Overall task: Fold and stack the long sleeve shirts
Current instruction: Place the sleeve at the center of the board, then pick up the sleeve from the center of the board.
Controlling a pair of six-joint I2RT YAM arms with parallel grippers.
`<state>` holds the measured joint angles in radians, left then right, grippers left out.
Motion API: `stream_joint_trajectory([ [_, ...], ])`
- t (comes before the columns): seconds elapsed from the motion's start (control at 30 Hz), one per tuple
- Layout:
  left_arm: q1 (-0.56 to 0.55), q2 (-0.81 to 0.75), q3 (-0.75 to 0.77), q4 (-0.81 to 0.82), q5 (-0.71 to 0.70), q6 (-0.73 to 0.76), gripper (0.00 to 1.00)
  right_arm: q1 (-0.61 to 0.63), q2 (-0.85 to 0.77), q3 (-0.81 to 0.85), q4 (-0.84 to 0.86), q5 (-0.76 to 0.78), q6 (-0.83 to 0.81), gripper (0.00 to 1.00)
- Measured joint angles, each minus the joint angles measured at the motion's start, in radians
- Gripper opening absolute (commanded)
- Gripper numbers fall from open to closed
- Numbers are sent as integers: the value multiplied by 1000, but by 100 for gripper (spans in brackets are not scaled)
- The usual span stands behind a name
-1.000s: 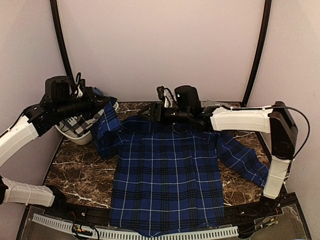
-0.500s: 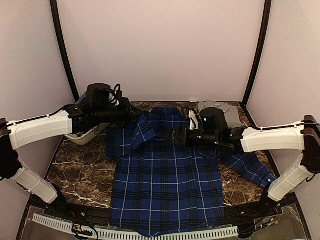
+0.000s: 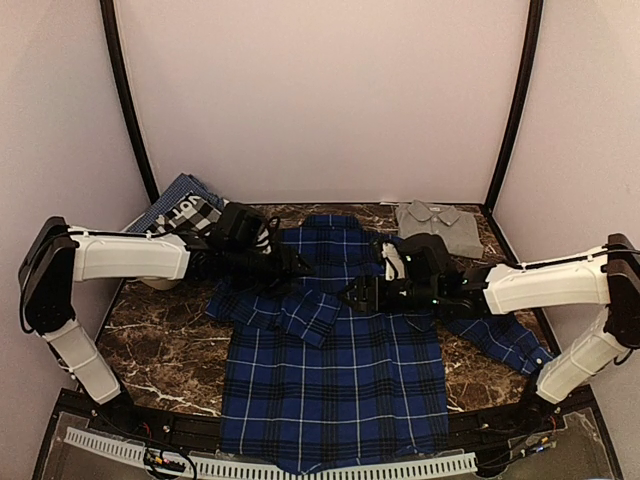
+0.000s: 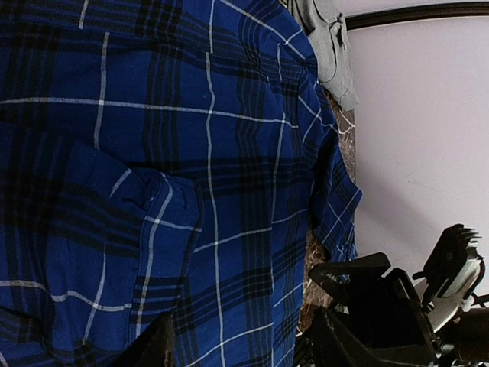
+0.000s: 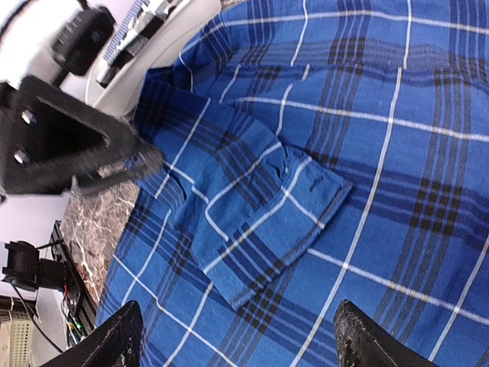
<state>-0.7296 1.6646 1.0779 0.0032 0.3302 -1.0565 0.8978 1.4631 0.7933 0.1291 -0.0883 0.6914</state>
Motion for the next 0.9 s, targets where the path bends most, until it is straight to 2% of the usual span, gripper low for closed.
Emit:
stream_joint_trajectory([
  [0.27, 26, -122, -23, -93, -85, 94, 57, 59, 30, 3, -77, 14, 2, 76],
  [0.37, 57, -159, -76, -98, -97, 112, 53, 72, 87, 31, -89, 13, 6, 73],
  [0.63, 103, -195, -166, -147, -104, 159, 52, 65, 265, 187, -124, 45, -17, 71],
  [0.77, 66, -195, -164, -160, -102, 203, 51, 31, 275, 204, -127, 47, -26, 70],
  [0.9, -53, -140, -122, -199, -114, 261, 50, -21, 243, 179, -131, 67, -27, 70],
])
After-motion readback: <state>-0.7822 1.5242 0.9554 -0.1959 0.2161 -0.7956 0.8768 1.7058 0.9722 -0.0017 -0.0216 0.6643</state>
